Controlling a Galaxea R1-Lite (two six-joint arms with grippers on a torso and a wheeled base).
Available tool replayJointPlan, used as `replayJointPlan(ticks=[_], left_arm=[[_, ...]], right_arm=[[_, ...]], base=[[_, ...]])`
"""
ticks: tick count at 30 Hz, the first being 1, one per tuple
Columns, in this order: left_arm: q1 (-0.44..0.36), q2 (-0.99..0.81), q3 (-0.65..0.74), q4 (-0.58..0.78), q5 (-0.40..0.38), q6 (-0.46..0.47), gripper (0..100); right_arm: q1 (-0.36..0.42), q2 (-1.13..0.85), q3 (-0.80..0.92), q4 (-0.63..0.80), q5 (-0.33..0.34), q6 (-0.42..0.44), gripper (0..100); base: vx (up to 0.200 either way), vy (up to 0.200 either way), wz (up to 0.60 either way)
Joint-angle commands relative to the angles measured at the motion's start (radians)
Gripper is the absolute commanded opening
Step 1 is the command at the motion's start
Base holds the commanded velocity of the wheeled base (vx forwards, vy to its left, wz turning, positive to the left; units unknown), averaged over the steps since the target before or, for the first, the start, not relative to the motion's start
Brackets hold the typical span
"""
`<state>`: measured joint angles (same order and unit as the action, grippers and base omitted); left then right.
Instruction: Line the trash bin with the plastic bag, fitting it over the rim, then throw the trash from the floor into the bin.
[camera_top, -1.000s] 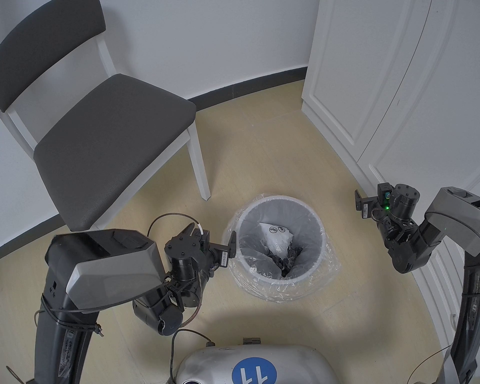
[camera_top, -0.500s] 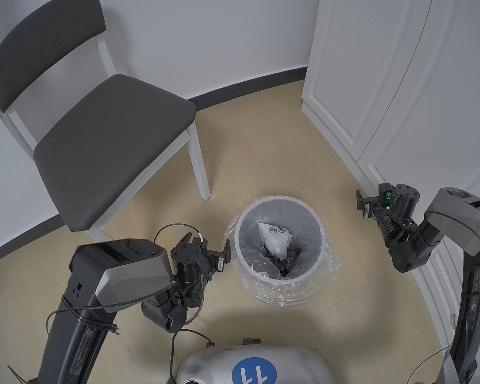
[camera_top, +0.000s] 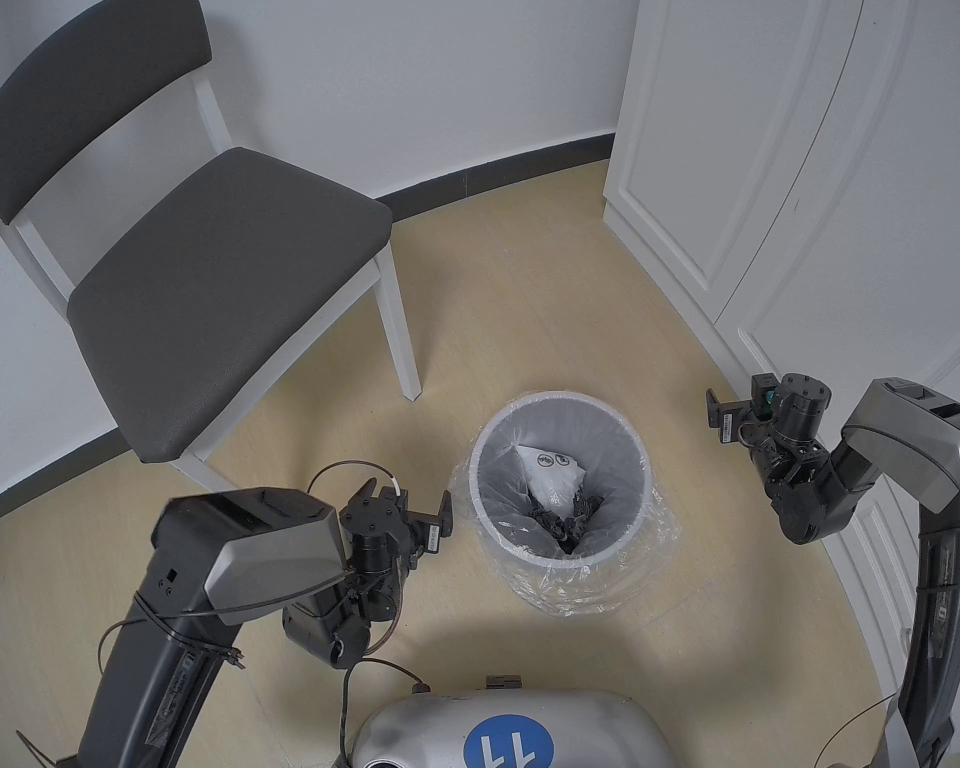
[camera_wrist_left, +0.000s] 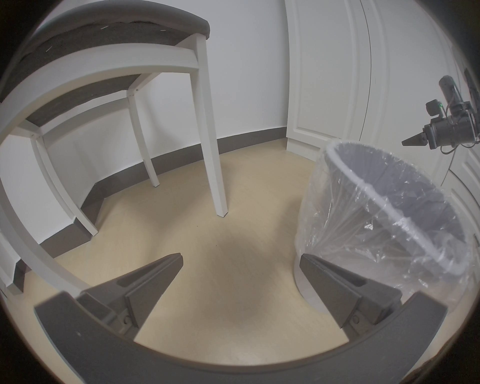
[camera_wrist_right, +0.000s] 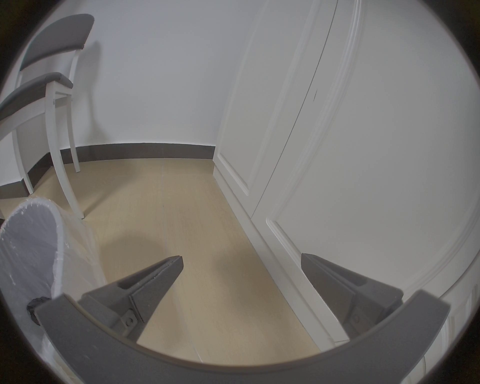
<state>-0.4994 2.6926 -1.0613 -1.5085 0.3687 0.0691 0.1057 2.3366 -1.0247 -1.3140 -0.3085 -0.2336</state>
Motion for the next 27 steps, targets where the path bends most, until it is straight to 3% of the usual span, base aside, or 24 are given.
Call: replayJointPlan(ticks=[1, 6, 10, 14, 19, 27], left_arm=[[0.021, -0.275, 0.294, -0.021, -0.011, -0.005, 100], [0.021, -0.352, 0.373, -0.021, -0.011, -0.037, 100], [0.001, -0.422, 0.420, -0.022, -0.013, -0.046, 100], [-0.039, -0.519, 0.446, -0.021, -0.011, -0.063, 100], [-0.099, -0.683, 0.511, -0.021, -0.008, -0.057, 100], [-0.073, -1.019, 0.569, -0.007, 0.004, -0.046, 100]], right_arm=[[-0.044, -0.140, 0.055, 0.053, 0.062, 0.059, 100], [-0.029, -0.292, 0.155, 0.196, 0.141, 0.211, 100], [-0.041, -0.330, 0.179, 0.223, 0.151, 0.263, 100], [-0.052, -0.416, 0.245, 0.226, 0.154, 0.295, 100], [-0.054, -0.580, 0.371, 0.230, 0.209, 0.320, 100], [-0.074, -0.885, 0.514, 0.335, 0.223, 0.324, 100]], base=[[0.000, 0.000, 0.00], [0.000, 0.000, 0.00], [0.000, 0.000, 0.00], [0.000, 0.000, 0.00], [0.000, 0.000, 0.00], [0.000, 0.000, 0.00]])
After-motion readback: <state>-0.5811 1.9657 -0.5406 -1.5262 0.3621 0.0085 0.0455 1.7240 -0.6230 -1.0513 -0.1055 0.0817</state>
